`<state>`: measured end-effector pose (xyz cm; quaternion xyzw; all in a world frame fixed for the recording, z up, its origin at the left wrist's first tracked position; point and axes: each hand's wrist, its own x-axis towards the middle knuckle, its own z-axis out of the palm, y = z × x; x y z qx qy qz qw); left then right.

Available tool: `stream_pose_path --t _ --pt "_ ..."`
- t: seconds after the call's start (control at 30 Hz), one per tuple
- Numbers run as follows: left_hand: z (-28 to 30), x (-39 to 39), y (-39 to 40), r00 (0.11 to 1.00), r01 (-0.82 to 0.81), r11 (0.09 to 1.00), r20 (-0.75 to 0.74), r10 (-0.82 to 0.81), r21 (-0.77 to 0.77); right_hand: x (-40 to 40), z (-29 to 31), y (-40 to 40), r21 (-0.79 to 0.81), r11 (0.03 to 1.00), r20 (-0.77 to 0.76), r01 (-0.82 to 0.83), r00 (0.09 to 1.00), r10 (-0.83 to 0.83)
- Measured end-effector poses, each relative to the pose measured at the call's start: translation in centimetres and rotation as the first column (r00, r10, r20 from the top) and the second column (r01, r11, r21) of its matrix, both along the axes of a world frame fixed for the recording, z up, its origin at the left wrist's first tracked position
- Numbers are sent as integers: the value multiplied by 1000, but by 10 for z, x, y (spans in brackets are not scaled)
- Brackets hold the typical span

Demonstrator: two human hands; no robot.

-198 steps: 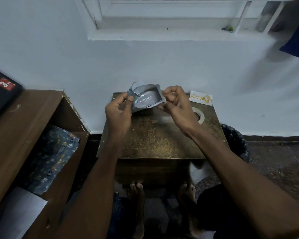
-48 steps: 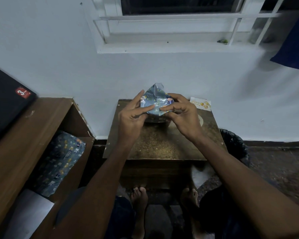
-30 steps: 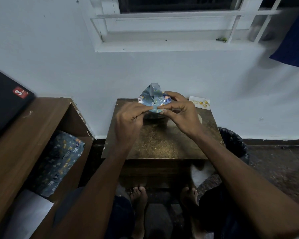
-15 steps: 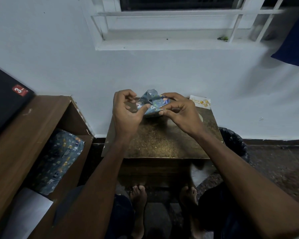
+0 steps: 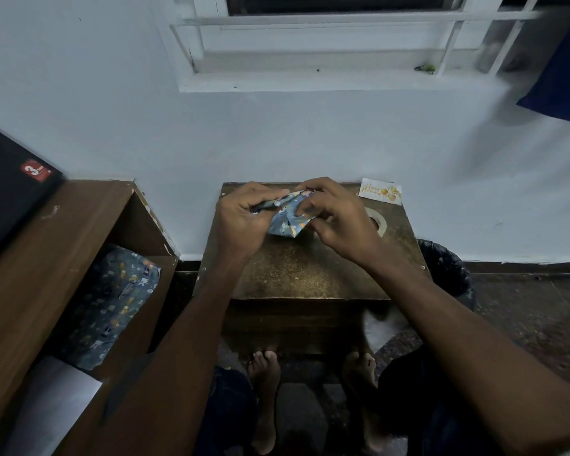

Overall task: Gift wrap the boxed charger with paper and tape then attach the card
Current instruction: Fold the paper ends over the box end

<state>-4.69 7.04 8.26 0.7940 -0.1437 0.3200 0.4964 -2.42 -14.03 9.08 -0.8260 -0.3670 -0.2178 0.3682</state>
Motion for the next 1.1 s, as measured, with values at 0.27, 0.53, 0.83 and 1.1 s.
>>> stream_pose_path --t 0.27,0.53,0.83,1.1 --pt "14 -3 11 987 148 988 -64 -150 -43 -13 12 1 21 999 -20 31 999 -30" --pt "14 -9 14 957 243 970 -169 -237 12 -8 13 -4 56 998 84 0 996 -5" --pt "20 -14 11 958 258 962 -153 -243 92 -6 14 -10 94 995 30 13 999 -16" --pt "22 -16 19 950 304 952 -83 -302 21 -8 16 -12 71 997 42 -11 999 8"
